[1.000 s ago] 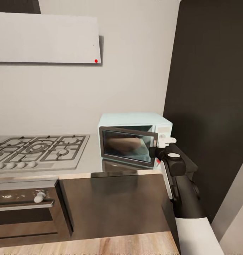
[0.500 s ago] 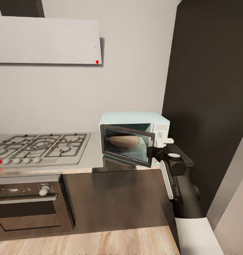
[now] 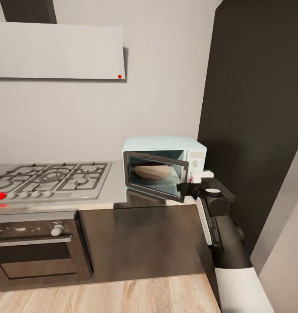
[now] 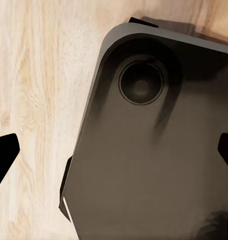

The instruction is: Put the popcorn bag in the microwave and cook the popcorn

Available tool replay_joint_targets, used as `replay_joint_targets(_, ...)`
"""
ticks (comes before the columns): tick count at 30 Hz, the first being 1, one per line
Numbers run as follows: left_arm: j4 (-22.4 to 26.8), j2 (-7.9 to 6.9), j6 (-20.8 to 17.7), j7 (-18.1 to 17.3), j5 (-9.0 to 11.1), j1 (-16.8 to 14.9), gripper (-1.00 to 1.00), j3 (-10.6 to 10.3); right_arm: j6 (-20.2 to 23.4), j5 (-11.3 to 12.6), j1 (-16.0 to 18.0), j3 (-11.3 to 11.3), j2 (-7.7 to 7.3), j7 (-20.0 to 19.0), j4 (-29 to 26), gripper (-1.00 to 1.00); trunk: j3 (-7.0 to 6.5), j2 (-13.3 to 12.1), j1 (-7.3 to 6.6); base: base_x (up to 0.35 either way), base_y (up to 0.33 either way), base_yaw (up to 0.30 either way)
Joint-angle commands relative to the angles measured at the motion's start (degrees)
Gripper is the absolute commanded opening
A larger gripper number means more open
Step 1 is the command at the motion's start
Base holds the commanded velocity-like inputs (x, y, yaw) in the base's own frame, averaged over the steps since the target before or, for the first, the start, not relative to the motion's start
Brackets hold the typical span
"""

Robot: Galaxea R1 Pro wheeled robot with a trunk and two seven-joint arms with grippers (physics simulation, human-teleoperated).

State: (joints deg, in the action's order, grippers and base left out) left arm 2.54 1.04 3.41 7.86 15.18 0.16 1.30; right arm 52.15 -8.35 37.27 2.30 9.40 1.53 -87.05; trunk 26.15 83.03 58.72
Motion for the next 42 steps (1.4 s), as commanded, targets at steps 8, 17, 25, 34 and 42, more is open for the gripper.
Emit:
replay_joint_targets(8,0.1,0.05,0.1,0.1,0.2,0.0,1.00,0.1,7.9,-0.3,-3.6,-0.3,-1.83,-4.6,-0.2,1.00,0.05,0.0,0.00,0.000,0.000,0.000)
replay_joint_targets(17,0.1,0.07,0.1,0.1,0.2,0.0,1.00,0.2,0.1,0.1,-10.6,-11.8,-11.40,-4.1,0.3,1.00,0.05,0.0,0.00,0.000,0.000,0.000)
replay_joint_targets(25,0.1,0.10,0.1,0.1,0.2,0.0,1.00,0.1,-8.9,0.5,-10.7,-12.5,-11.09,-5.7,-1.6,1.00,0.05,0.0,0.00,0.000,0.000,0.000)
replay_joint_targets(34,0.1,0.25,0.1,0.1,0.2,0.0,1.00,0.1,-16.6,0.3,-10.7,-7.9,-10.75,-8.7,-1.8,1.00,0.05,0.0,0.00,0.000,0.000,0.000)
replay_joint_targets(42,0.1,0.32,0.1,0.1,0.2,0.0,1.00,-0.1,-16.5,0.4,-10.7,-8.4,-10.88,-8.9,-1.7,1.00,0.05,0.0,0.00,0.187,0.000,0.000)
